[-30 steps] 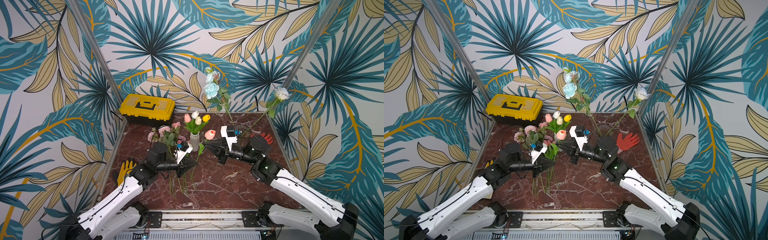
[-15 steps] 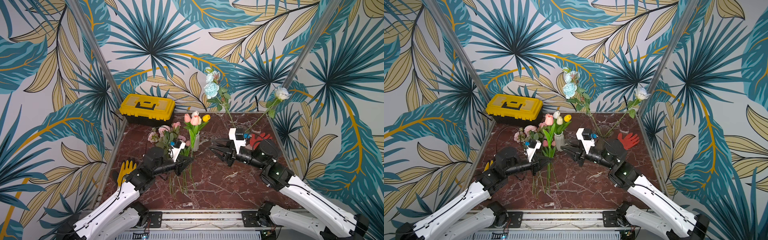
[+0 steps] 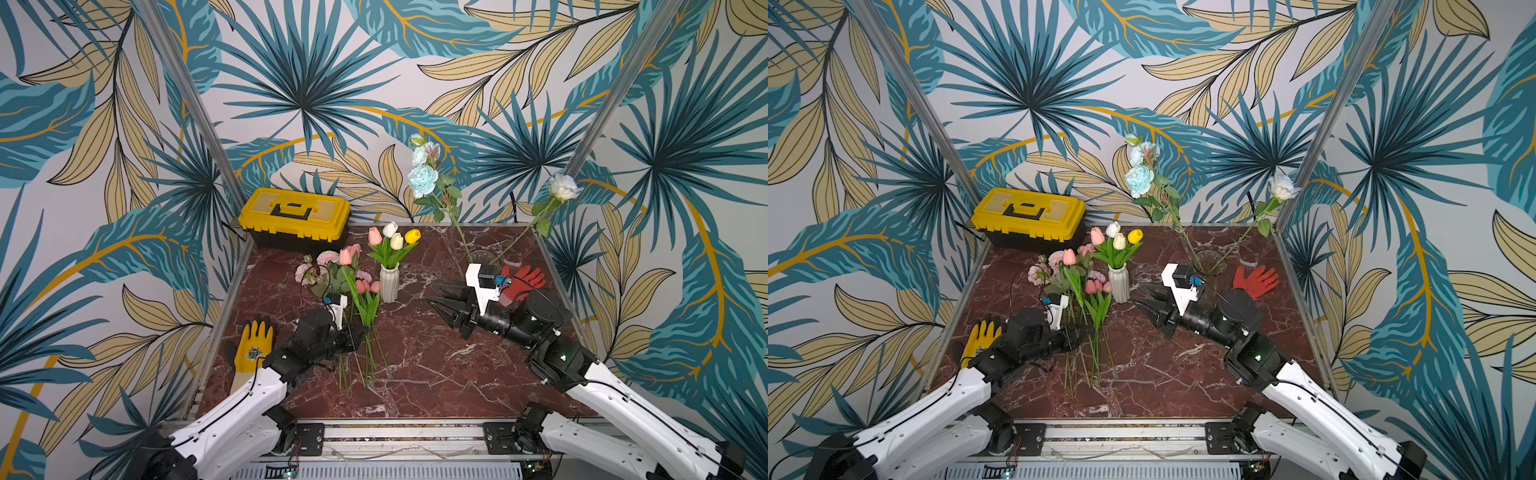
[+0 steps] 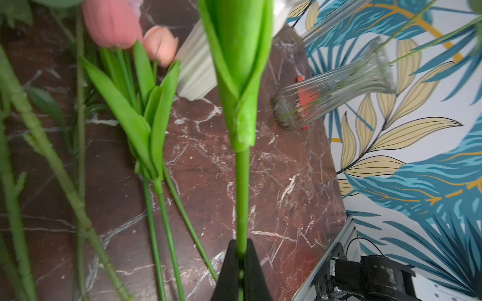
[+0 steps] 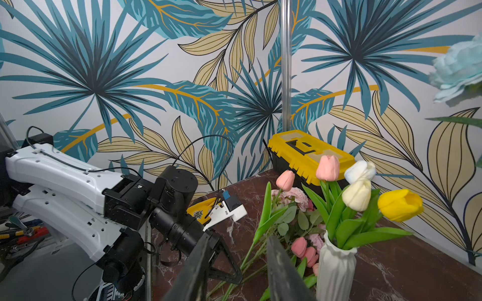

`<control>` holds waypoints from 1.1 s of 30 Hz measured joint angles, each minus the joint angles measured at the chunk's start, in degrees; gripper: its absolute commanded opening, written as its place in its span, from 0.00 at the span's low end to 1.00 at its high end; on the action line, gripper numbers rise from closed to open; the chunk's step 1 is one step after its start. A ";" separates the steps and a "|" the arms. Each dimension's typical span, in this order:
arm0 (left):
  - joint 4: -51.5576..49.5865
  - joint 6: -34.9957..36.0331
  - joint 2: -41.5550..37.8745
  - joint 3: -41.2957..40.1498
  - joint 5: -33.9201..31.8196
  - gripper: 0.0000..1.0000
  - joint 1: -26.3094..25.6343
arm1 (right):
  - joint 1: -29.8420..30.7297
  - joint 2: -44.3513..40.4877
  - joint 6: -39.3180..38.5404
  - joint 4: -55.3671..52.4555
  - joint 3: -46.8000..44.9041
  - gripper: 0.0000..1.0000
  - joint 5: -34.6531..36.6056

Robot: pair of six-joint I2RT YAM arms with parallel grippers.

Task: Pick out pink flowers from the vase
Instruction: Place the flower at the center of the board.

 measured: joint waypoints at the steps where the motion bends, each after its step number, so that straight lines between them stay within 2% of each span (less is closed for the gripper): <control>1: -0.02 0.15 2.29 0.04 1.09 0.00 0.66 | 0.00 -0.07 0.44 0.24 -0.28 0.38 0.00; 7: -1.62 1.62 16.44 2.34 9.05 0.00 2.29 | 0.04 -1.01 1.86 0.26 -1.84 0.38 0.96; 10: -1.79 2.45 20.92 4.46 11.65 0.00 2.34 | 0.04 -1.66 2.08 0.22 -2.05 0.38 1.99; 17: -1.66 3.96 24.15 7.50 13.55 0.00 2.34 | 0.09 -1.79 3.13 0.37 -2.84 0.39 2.67; 26: -1.84 4.20 28.39 9.20 13.60 0.12 2.34 | 0.09 -0.94 4.44 0.52 -3.08 0.39 3.93; 29: -2.05 4.35 28.37 9.20 13.38 0.21 2.34 | 0.09 -1.05 4.66 0.52 -3.15 0.39 4.24; 33: -3.06 4.17 27.52 9.20 12.28 0.23 2.34 | 0.09 -1.49 4.70 0.28 -3.32 0.39 4.63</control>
